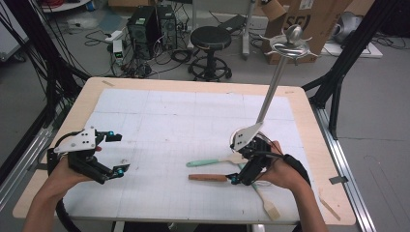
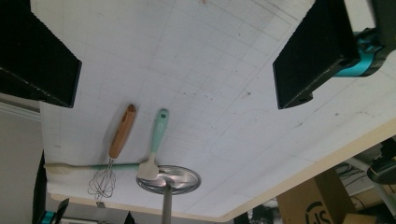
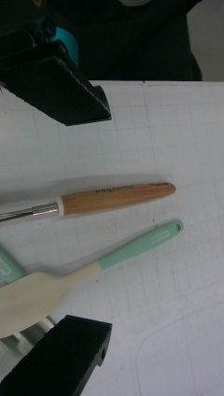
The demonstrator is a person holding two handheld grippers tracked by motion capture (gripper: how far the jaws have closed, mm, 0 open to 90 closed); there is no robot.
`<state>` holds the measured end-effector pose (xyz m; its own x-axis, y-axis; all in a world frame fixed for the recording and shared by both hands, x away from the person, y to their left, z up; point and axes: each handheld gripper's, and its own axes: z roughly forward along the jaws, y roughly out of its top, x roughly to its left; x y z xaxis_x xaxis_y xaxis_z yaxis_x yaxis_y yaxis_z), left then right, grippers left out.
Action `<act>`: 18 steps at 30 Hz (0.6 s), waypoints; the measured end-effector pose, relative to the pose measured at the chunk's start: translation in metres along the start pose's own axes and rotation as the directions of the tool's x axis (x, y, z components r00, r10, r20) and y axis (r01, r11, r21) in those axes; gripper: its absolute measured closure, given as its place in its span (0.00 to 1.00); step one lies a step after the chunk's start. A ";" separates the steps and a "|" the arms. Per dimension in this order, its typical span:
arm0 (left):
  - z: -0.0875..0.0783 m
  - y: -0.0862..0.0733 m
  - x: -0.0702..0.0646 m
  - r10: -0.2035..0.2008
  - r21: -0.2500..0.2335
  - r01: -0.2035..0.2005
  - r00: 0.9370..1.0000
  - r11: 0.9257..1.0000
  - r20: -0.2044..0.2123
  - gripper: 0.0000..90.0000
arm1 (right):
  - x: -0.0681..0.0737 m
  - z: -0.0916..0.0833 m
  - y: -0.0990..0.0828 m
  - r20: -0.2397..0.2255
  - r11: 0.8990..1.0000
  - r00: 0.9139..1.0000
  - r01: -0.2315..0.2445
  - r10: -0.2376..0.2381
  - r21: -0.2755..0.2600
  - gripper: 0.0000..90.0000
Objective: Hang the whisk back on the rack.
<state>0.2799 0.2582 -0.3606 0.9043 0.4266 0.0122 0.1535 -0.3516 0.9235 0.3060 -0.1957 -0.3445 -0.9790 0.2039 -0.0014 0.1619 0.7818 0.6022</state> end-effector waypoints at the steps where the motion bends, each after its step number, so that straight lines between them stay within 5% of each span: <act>1: 0.001 0.000 0.000 -0.001 0.003 0.001 1.000 1.000 0.000 0.02 | 0.000 0.003 0.002 -0.001 1.000 1.000 0.009 -0.009 0.009 0.00; 13: 0.004 -0.002 -0.001 0.000 0.013 0.000 1.000 1.000 0.002 0.02 | -0.002 0.033 0.014 -0.044 0.995 0.998 0.042 -0.038 0.092 0.00; 18: 0.004 -0.002 -0.001 -0.004 0.013 0.004 1.000 1.000 -0.001 0.02 | 0.001 0.042 0.014 -0.064 0.991 0.998 0.017 -0.009 0.131 0.00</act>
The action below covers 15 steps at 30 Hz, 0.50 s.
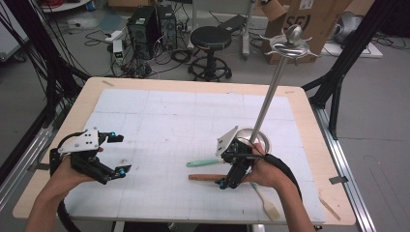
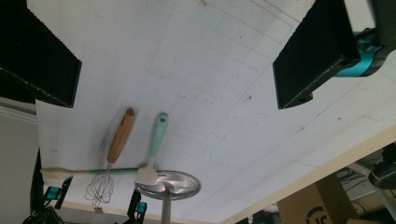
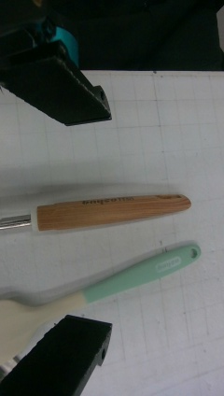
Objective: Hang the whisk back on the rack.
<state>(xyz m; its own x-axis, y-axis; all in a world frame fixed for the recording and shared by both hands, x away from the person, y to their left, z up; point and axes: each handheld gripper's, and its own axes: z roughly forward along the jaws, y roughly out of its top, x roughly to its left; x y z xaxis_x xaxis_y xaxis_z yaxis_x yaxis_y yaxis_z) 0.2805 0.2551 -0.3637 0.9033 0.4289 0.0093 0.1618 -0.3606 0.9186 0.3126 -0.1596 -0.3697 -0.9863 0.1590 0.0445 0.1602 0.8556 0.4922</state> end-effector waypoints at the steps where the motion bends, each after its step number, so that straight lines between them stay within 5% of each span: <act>1: 0.000 0.000 0.000 0.000 0.000 0.000 1.000 1.000 0.001 0.02 | 0.000 0.002 0.000 0.003 1.000 1.000 0.005 -0.005 0.005 0.02; 15: 0.001 -0.001 0.001 0.002 0.011 -0.002 1.000 1.000 0.000 0.02 | 0.002 0.027 0.011 -0.039 0.997 0.999 0.013 -0.010 0.074 0.16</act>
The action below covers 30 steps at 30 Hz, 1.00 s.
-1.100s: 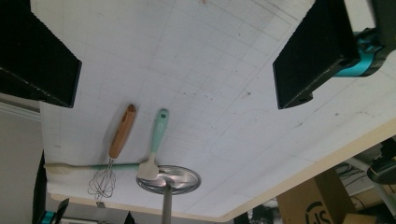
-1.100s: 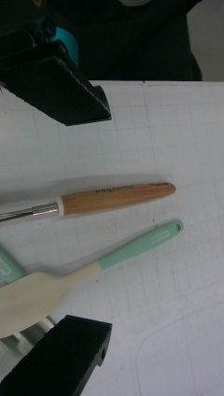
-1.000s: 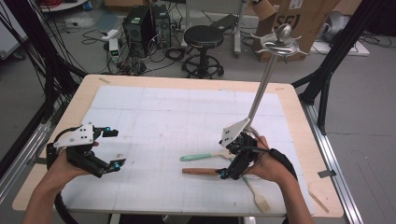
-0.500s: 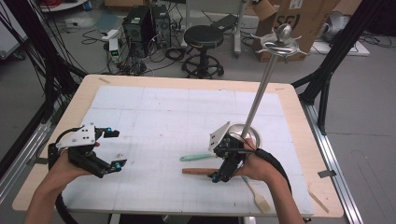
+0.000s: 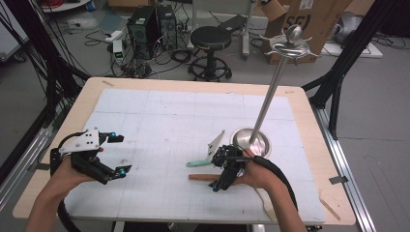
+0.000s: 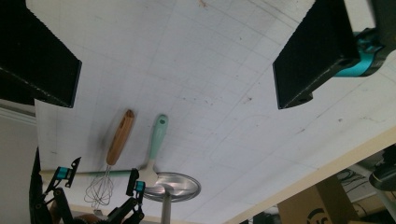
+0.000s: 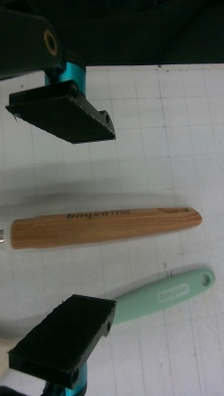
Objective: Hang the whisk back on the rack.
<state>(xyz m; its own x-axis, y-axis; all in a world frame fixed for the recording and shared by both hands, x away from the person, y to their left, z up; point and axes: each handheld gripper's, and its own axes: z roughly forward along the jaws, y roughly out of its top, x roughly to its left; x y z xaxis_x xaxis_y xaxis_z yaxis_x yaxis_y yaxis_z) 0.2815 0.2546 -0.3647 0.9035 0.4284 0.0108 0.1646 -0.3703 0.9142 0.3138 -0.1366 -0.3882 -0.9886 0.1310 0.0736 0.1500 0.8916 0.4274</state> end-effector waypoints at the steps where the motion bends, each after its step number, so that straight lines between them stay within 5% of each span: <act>1: 0.000 0.000 0.000 -0.001 0.002 0.001 1.000 1.000 -0.004 0.02 | 0.000 0.001 0.001 -0.002 1.000 1.000 -0.001 0.001 0.004 0.16; 19: 0.002 -0.001 0.001 -0.003 0.009 0.003 1.000 1.000 -0.007 0.02 | 0.001 0.021 0.010 -0.039 0.992 0.999 0.024 -0.020 0.125 0.46; 30: 0.002 -0.001 0.001 -0.007 0.002 0.007 1.000 1.000 -0.005 0.02 | 0.002 0.029 0.016 -0.014 0.983 0.999 0.046 -0.044 0.176 0.61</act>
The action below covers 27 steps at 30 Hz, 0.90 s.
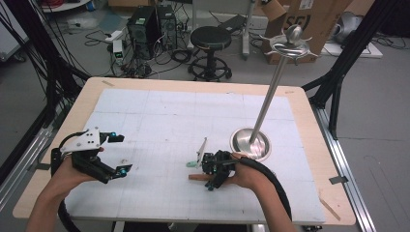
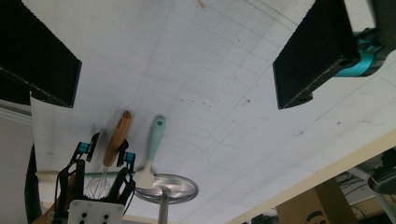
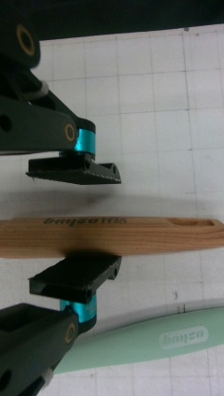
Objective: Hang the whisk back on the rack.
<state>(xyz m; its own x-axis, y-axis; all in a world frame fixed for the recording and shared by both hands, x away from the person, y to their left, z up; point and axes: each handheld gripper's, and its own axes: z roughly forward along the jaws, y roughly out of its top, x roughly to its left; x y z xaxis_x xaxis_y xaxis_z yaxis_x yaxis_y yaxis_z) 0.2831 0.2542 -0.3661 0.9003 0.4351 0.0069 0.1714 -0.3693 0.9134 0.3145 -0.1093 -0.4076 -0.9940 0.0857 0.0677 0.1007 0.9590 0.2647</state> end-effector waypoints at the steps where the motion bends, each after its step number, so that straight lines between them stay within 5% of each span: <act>1: 0.000 0.000 0.000 0.000 0.000 0.000 1.000 1.000 0.003 0.02 | 0.000 0.000 0.001 0.005 1.000 1.000 0.005 -0.005 0.006 0.64; 8: 0.001 0.002 -0.001 0.007 0.004 -0.007 1.000 1.000 0.006 0.02 | 0.002 0.003 0.004 0.030 0.999 0.999 0.035 -0.036 0.035 0.77; 15: 0.002 0.002 -0.002 0.007 0.004 -0.007 1.000 1.000 0.007 0.02 | 0.001 0.001 0.003 0.020 0.998 0.998 0.054 -0.055 0.040 0.80; 22: 0.002 0.002 -0.001 0.004 0.005 -0.004 1.000 1.000 0.008 0.02 | 0.000 -0.019 -0.005 0.004 0.998 1.000 0.010 -0.010 -0.058 0.80; 27: 0.002 0.001 -0.001 0.001 0.007 -0.001 1.000 1.000 0.004 0.02 | 0.002 -0.041 -0.015 0.004 0.986 1.000 0.007 -0.007 -0.169 0.80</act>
<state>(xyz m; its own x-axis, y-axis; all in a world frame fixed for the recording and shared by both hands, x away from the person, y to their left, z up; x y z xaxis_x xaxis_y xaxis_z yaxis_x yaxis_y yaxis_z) 0.2830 0.2515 -0.3661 0.9022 0.4314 0.0059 0.1735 -0.3754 0.9105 0.3127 -0.1347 -0.3723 -0.9948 0.0805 0.0620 0.0992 0.9003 0.4238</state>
